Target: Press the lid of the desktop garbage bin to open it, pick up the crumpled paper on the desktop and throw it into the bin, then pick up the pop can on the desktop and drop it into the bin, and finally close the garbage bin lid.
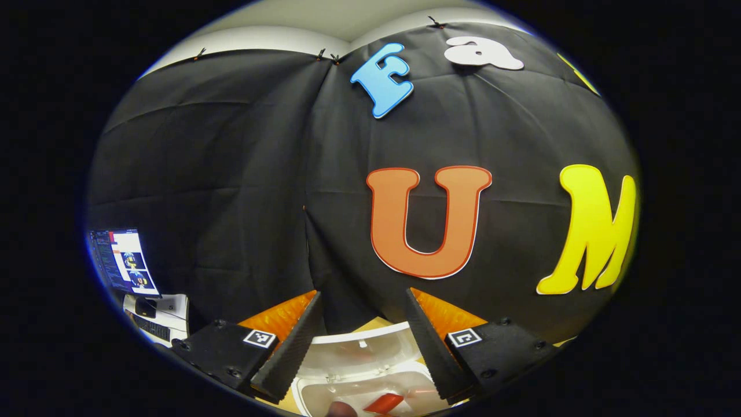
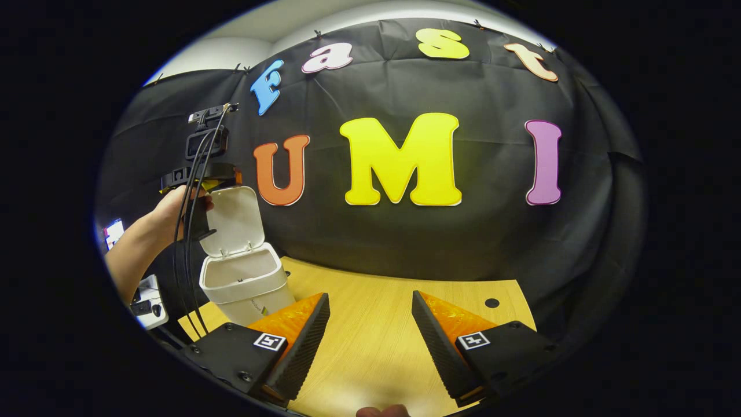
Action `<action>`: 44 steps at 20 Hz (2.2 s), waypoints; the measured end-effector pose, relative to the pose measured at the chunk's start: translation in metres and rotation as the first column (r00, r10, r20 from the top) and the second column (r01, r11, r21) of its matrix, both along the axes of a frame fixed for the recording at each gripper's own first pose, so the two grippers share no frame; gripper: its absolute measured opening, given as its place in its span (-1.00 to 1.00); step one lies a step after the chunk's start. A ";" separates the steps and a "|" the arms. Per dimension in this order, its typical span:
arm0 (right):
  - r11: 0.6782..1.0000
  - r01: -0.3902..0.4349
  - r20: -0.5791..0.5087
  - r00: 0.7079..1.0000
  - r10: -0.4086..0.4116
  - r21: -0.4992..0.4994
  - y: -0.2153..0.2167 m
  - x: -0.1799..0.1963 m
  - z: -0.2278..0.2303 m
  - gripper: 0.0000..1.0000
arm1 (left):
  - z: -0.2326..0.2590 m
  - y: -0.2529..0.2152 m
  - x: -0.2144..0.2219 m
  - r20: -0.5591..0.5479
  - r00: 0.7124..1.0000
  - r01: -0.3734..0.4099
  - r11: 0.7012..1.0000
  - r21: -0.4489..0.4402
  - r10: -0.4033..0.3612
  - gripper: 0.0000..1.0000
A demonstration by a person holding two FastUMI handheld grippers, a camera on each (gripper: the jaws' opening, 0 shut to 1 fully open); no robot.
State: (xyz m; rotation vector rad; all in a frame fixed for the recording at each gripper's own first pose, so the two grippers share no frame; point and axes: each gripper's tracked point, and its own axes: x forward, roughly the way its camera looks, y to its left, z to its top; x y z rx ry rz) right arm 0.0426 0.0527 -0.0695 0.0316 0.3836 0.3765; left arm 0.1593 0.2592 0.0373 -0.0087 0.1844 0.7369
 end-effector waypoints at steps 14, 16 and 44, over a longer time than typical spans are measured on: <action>1.000 -0.025 -0.036 0.999 0.025 -0.002 -0.034 -0.022 -0.022 0.83 | -0.062 -0.091 -0.052 -0.040 0.999 0.030 0.995 -0.092 -0.034 0.84; 1.000 -0.025 -0.044 0.999 0.025 -0.009 -0.038 -0.024 -0.026 0.83 | -0.082 -0.100 -0.058 -0.063 0.997 0.030 0.993 -0.112 -0.037 0.83; 0.999 -0.031 -0.111 0.993 0.029 -0.013 -0.025 -0.030 -0.060 0.80 | -0.174 -0.110 -0.076 -0.063 0.989 0.126 0.989 -0.079 -0.132 0.82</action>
